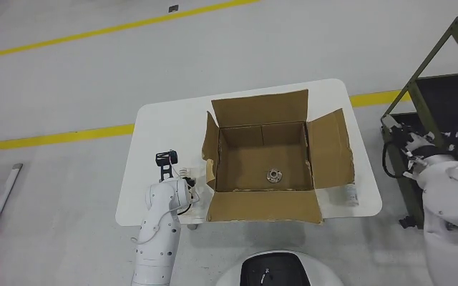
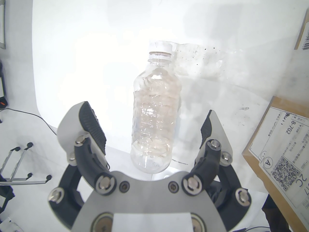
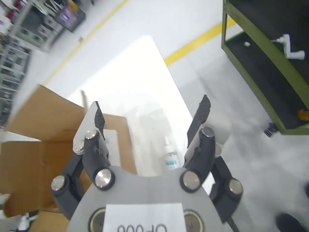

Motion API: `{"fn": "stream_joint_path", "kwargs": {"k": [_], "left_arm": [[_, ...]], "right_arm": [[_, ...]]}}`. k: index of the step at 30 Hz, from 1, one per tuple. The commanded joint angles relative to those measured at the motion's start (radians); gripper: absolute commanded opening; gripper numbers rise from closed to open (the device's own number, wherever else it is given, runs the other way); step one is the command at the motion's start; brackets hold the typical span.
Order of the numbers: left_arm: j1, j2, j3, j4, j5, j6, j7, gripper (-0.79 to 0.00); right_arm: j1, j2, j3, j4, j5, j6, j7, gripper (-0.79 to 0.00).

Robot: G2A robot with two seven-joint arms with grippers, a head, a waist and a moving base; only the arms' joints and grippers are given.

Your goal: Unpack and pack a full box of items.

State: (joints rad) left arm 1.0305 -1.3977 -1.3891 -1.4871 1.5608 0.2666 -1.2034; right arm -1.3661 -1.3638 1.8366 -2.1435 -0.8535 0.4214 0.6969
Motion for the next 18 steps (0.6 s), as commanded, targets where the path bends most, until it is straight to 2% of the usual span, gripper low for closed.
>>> {"fn": "stream_joint_path", "kwargs": {"k": [1,2,5,8,12,14,18], "left_arm": [[0.0,0.0,0.0,0.0,0.0,0.0,0.0,0.0],[0.0,0.0,0.0,0.0,0.0,0.0,0.0,0.0],[0.0,0.0,0.0,0.0,0.0,0.0,0.0,0.0],[0.0,0.0,0.0,0.0,0.0,0.0,0.0,0.0],[0.0,0.0,0.0,0.0,0.0,0.0,0.0,0.0],[0.0,0.0,0.0,0.0,0.0,0.0,0.0,0.0],[0.0,0.0,0.0,0.0,0.0,0.0,0.0,0.0]], "right_arm": [[-0.006,-0.002,0.002,-0.059,0.067,-0.021,-0.043,-0.686],[-0.01,-0.003,-0.003,-0.082,0.084,-0.03,-0.057,-0.785],[-0.009,-0.001,-0.06,-0.142,0.074,-0.06,-0.047,-0.785],[0.019,0.003,-0.171,-0.167,0.02,-0.092,-0.005,-0.785],[0.088,0.009,-0.365,-0.102,-0.165,-0.139,0.079,-0.785],[0.127,0.009,-0.467,-0.059,-0.302,-0.139,0.136,-0.785],[0.206,0.0,-0.622,0.055,-0.421,-0.109,0.24,-0.785]]}}
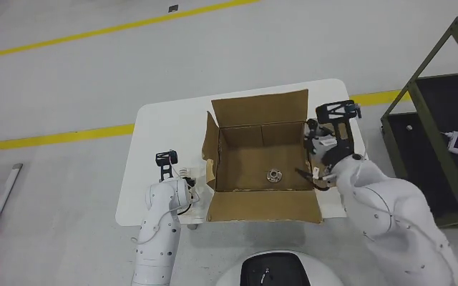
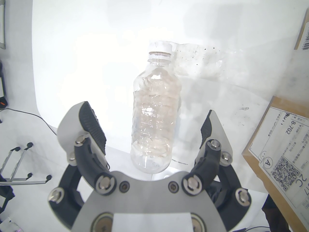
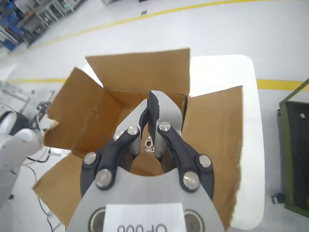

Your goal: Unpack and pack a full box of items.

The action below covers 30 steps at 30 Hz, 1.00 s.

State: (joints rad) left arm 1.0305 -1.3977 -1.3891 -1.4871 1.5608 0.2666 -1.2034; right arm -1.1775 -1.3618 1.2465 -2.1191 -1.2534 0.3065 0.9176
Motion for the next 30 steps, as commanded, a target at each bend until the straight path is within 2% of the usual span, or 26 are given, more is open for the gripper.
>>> {"fn": "stream_joint_path", "kwargs": {"k": [1,5,9,14,26,30], "left_arm": [[0.0,0.0,0.0,0.0,0.0,0.0,0.0,0.0],[0.0,0.0,0.0,0.0,0.0,0.0,0.0,0.0],[0.0,0.0,0.0,0.0,0.0,0.0,0.0,0.0],[0.0,0.0,0.0,0.0,0.0,0.0,0.0,0.0],[0.0,0.0,0.0,0.0,0.0,0.0,0.0,0.0],[0.0,0.0,0.0,0.0,0.0,0.0,0.0,0.0]], "right_arm": [[0.037,-0.005,-0.06,0.073,-0.04,0.01,0.042,-0.785],[0.132,-0.016,-0.166,0.257,-0.198,-0.001,0.127,-0.785],[0.217,-0.04,-0.227,0.432,-0.138,0.022,0.168,-0.785],[0.287,-0.065,-0.274,0.586,-0.092,0.027,0.156,-0.785],[0.294,-0.068,-0.276,0.6,-0.08,0.032,0.156,-0.785],[0.293,-0.071,-0.292,0.621,-0.093,-0.008,0.159,-0.785]]}}
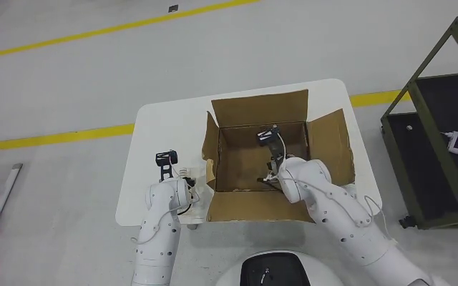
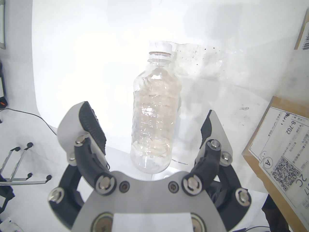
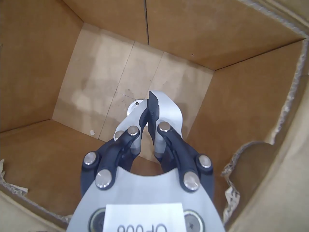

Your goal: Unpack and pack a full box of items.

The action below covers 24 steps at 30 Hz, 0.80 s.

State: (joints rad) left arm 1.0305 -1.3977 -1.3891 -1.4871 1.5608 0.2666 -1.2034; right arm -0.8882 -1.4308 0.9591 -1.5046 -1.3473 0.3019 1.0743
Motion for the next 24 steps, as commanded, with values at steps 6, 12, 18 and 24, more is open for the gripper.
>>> {"fn": "stream_joint_path", "kwargs": {"k": [6,12,18,24], "left_arm": [[0.0,0.0,0.0,0.0,0.0,0.0,0.0,0.0],[0.0,0.0,0.0,0.0,0.0,0.0,0.0,0.0],[0.0,0.0,0.0,0.0,0.0,0.0,0.0,0.0],[0.0,0.0,0.0,0.0,0.0,0.0,0.0,0.0]], "right_arm": [[0.102,-0.045,-0.113,0.13,0.017,0.0,0.047,-0.686],[0.184,-0.086,-0.171,0.25,0.042,0.022,0.07,-0.446],[0.217,-0.101,-0.16,0.323,0.056,0.026,0.101,-0.419],[0.221,-0.111,-0.156,0.369,0.059,0.012,0.11,-0.376]]}}
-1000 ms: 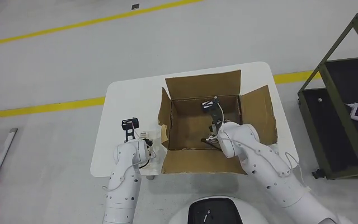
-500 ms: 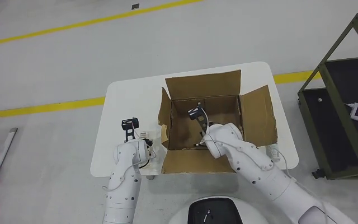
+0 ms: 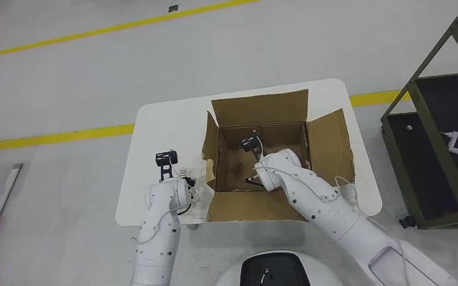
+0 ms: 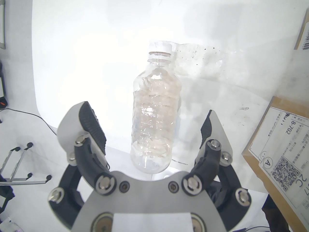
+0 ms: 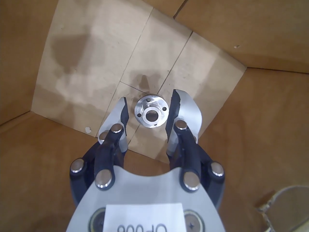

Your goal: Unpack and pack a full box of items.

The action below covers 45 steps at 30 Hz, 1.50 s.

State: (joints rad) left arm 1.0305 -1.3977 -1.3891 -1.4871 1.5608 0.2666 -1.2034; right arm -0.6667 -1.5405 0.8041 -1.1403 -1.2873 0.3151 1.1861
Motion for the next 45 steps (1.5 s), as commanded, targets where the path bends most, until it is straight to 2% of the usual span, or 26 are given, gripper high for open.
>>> {"fn": "stream_joint_path", "kwargs": {"k": [1,24,45], "left_arm": [[0.0,0.0,0.0,0.0,0.0,0.0,0.0,0.0],[0.0,0.0,0.0,0.0,0.0,0.0,0.0,0.0],[0.0,0.0,0.0,0.0,0.0,0.0,0.0,0.0]], "right_arm": [[-0.002,-0.003,-0.003,0.012,-0.004,-0.002,-0.005,-0.382],[-0.016,-0.027,0.03,0.095,-0.021,-0.025,-0.011,-0.394],[0.016,-0.063,0.032,0.2,-0.015,-0.039,-0.039,-0.413]]}}
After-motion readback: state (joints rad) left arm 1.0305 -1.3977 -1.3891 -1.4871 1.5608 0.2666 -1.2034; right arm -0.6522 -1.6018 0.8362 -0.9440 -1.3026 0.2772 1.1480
